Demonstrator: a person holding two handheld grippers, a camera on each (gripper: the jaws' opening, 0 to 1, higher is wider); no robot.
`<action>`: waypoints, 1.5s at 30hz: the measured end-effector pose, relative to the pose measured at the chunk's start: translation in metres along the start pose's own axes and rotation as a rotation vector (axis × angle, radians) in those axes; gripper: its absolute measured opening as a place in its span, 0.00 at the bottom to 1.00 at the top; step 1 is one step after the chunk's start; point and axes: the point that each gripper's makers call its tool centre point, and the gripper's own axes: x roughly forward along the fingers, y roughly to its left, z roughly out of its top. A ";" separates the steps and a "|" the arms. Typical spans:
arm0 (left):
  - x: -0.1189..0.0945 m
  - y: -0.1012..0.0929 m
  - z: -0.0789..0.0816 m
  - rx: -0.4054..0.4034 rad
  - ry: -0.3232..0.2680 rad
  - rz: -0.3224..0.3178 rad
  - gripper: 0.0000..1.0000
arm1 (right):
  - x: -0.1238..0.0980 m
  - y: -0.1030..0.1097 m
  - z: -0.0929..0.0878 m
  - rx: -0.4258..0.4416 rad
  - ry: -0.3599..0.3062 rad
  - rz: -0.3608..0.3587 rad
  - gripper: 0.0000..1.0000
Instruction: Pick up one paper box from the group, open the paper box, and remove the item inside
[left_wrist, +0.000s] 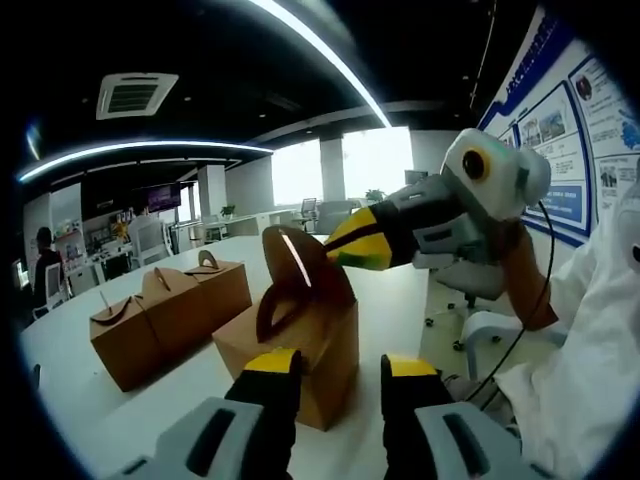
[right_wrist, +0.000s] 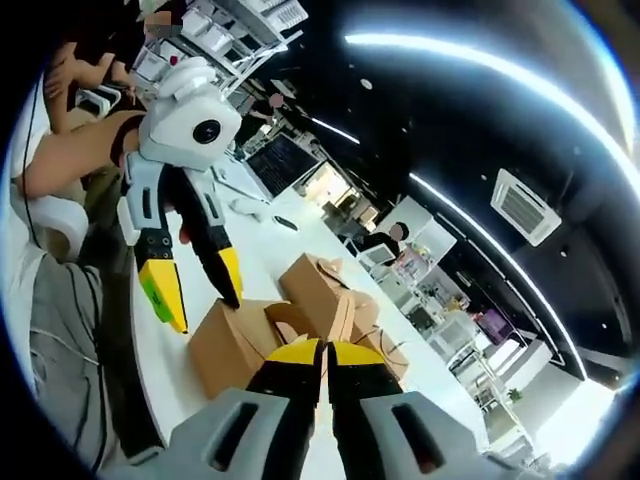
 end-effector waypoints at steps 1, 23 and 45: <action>0.000 0.000 0.000 0.000 0.000 0.000 0.34 | 0.000 0.000 0.000 0.004 -0.001 0.000 0.04; 0.000 0.000 0.000 -0.001 -0.001 0.000 0.34 | -0.002 -0.007 -0.004 0.149 -0.025 0.031 0.04; 0.001 0.000 0.000 -0.004 -0.004 -0.003 0.34 | -0.004 -0.015 -0.013 0.319 -0.051 0.069 0.04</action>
